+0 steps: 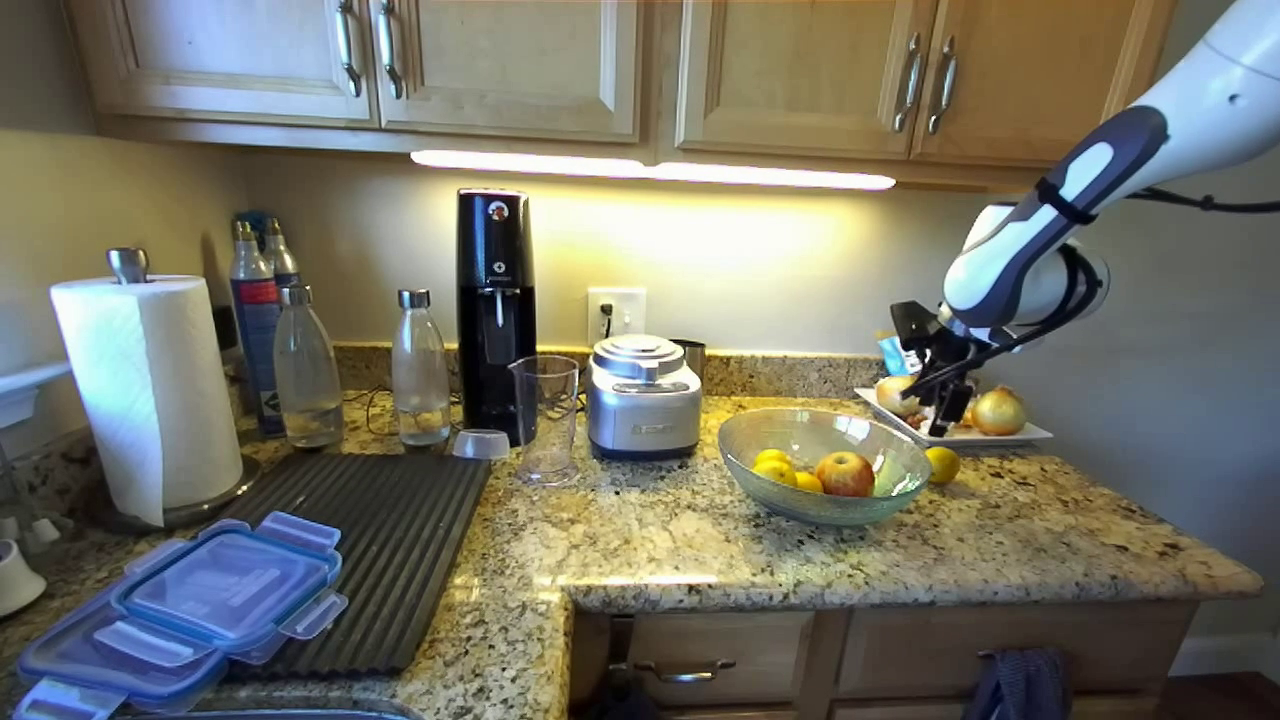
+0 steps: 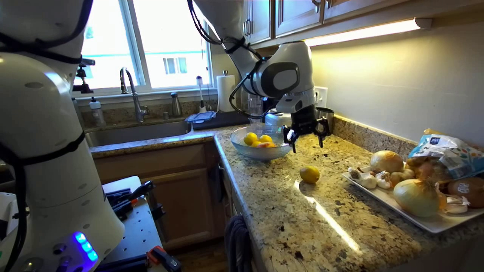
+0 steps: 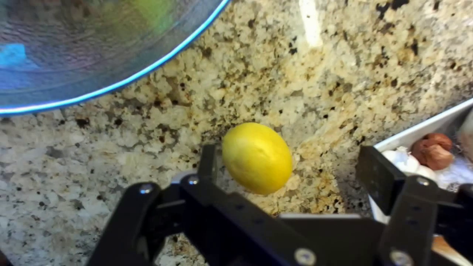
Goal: Put the lemon in the glass bowl, take the lemon out of the glass bowl
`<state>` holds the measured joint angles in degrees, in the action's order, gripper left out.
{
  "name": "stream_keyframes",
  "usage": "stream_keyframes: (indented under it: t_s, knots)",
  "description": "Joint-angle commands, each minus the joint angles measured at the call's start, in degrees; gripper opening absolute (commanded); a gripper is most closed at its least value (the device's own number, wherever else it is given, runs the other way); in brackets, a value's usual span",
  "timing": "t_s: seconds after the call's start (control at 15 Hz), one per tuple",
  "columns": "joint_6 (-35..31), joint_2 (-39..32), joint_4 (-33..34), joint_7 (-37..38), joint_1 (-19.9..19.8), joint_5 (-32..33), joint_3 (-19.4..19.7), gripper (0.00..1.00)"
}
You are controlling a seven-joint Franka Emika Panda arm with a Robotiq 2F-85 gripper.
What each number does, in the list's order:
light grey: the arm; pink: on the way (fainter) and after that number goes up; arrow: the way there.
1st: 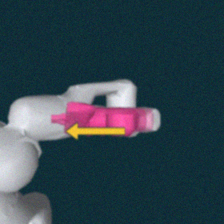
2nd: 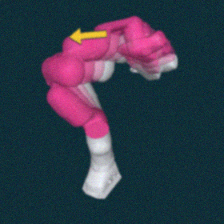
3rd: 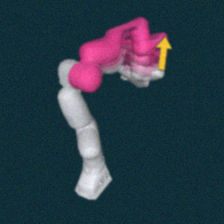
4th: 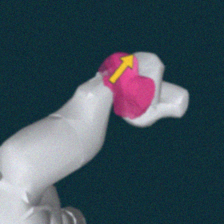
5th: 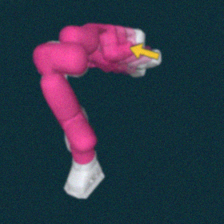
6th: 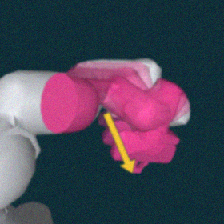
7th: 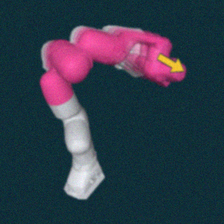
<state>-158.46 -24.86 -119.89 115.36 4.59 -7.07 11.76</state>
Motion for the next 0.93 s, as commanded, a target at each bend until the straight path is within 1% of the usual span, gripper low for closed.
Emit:
stream_keyframes:
  t_s: [0.0, 0.27, 0.47, 0.6, 0.67, 0.87]
  knots:
    - [4.0, 9.0, -5.5, -3.8, -0.8, -0.6, -2.5, 1.0]
    - [14.0, 14.1, -6.0, -5.9, -0.8, 0.7, -4.1, 1.0]
    - [18.2, 17.1, -6.4, -5.7, -1.0, 1.6, -4.8, 1.0]
    - [19.9, 18.6, -6.7, -5.2, -1.1, 2.8, -5.1, 1.0]
    - [18.3, 14.6, -3.5, -5.0, -1.4, 1.7, -5.5, 1.0]
    - [18.5, 14.6, -3.4, -5.0, -1.5, 1.8, -5.8, 1.0]
